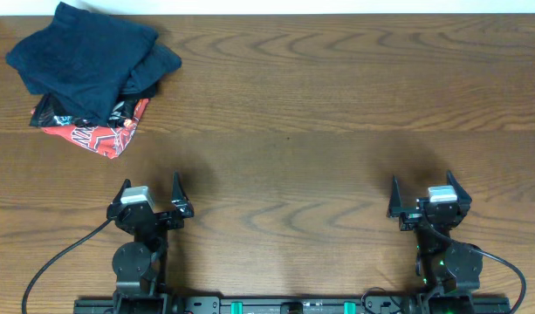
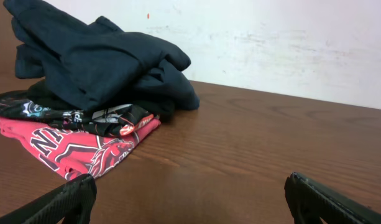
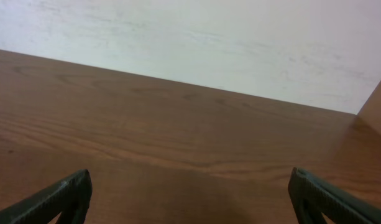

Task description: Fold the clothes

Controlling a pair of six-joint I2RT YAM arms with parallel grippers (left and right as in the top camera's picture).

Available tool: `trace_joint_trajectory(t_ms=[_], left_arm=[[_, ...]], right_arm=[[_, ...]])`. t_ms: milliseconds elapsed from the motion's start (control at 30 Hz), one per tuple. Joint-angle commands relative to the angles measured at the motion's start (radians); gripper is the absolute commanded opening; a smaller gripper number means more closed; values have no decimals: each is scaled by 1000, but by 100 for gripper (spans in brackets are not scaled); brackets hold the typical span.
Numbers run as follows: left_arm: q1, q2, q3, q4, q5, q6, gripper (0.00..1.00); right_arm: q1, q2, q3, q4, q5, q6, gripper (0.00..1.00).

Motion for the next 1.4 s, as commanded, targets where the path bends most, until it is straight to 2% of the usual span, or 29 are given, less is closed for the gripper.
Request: trace_joint_trajectory(t_ms=[0, 1367], left_arm=[[4, -6, -28, -24, -2, 6, 98], [4, -6, -28, -24, -2, 6, 98]], right_arm=[[-3, -5, -2, -4, -7, -11, 99], [-3, -5, -2, -4, -7, -11, 99]])
